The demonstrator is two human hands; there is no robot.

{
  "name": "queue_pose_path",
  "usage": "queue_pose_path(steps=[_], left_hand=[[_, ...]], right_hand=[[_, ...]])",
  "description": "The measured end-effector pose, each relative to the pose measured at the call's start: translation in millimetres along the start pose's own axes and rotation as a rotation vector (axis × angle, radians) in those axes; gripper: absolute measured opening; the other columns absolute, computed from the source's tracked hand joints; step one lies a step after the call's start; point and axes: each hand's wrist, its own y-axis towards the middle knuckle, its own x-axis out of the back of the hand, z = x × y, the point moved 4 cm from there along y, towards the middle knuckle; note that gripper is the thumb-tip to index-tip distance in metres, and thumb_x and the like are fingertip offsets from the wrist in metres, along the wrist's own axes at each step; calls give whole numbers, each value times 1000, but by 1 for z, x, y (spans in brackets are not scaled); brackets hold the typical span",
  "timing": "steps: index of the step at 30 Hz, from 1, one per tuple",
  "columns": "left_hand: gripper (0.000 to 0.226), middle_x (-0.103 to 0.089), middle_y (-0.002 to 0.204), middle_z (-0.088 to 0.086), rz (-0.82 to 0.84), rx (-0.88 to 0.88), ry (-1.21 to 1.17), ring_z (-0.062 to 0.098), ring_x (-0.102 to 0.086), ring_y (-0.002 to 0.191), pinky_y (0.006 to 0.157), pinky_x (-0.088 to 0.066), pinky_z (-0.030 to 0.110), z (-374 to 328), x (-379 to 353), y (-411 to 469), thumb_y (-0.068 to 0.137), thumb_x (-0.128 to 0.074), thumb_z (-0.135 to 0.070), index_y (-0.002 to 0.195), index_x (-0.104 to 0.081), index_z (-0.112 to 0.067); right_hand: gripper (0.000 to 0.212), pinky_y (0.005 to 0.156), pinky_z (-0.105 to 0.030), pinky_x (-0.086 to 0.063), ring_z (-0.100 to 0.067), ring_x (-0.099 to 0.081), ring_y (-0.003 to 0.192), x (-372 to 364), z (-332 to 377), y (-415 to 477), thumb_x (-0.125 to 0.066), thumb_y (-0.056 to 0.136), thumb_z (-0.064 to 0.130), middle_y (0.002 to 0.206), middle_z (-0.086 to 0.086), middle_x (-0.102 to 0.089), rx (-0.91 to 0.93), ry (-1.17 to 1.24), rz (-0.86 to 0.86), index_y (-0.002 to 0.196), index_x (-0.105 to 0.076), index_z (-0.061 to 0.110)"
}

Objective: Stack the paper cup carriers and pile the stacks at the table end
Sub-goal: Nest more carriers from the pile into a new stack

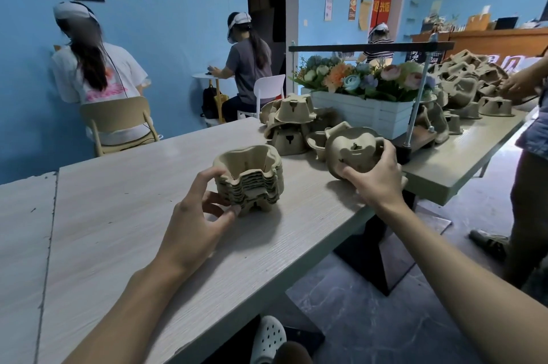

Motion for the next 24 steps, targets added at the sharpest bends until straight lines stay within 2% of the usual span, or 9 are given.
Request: queue_pose_path(steps=[1,4,7,10,14,18,21,24], left_hand=[[60,-71,87,-5,0,-4,0,6,-67,80,73,-48,15,-1,1,0,84,-77,-10,127,-48,-41],[61,-71,87,-6,1,-16,19,3,-67,80,70,-44,4,-3,2,-2,84,-77,-10,127,-47,-41],[62,-71,86,-7,-7,-16,19,1,-67,80,70,-43,2,-3,5,-3,84,-78,-10,127,-47,-43],[62,-71,86,-4,-14,-5,16,4,-67,79,70,-45,4,-1,6,-4,84,-78,-10,127,-47,-42],[63,-72,86,-3,-11,8,11,9,-68,77,68,-47,7,1,7,-5,85,-77,-11,129,-47,-43],[62,-72,86,-2,-13,24,0,12,-68,76,65,-48,9,3,7,-5,85,-77,-13,130,-47,-42],[62,-72,87,-1,-13,33,0,12,-69,78,68,-48,9,4,6,-4,85,-78,-14,131,-47,-42],[62,-72,86,-1,-16,34,-1,13,-69,77,68,-48,10,5,6,-3,85,-78,-15,131,-47,-41]], right_hand=[[98,104,-50,-39,-25,-47,123,-1,3,-3,-76,53,58,135,-1,-48,60,25,25,136,-37,23],[94,99,-41,-42,-22,-43,118,-8,14,-13,-87,64,39,133,-5,-43,254,27,134,142,-35,28],[83,94,-37,-41,-20,-43,111,-16,31,-23,-83,75,27,129,-3,-49,445,-4,237,144,-39,33],[71,99,-42,-45,-22,-49,114,-24,44,-28,-73,86,16,130,-3,-54,564,-19,344,148,-40,27],[75,99,-30,-46,-14,-55,110,-23,48,-29,-77,80,5,130,-4,-58,516,35,316,146,-41,16],[42,90,-12,-49,-8,-63,98,-20,43,-28,-79,79,6,131,-6,-56,419,164,310,119,-65,2],[22,87,-13,-51,-5,-62,100,-19,38,-30,-76,82,5,126,-5,-55,405,198,329,103,-72,11],[17,88,-26,-51,-16,-59,104,-24,35,-28,-77,81,8,120,-5,-54,392,105,360,97,-74,15]])
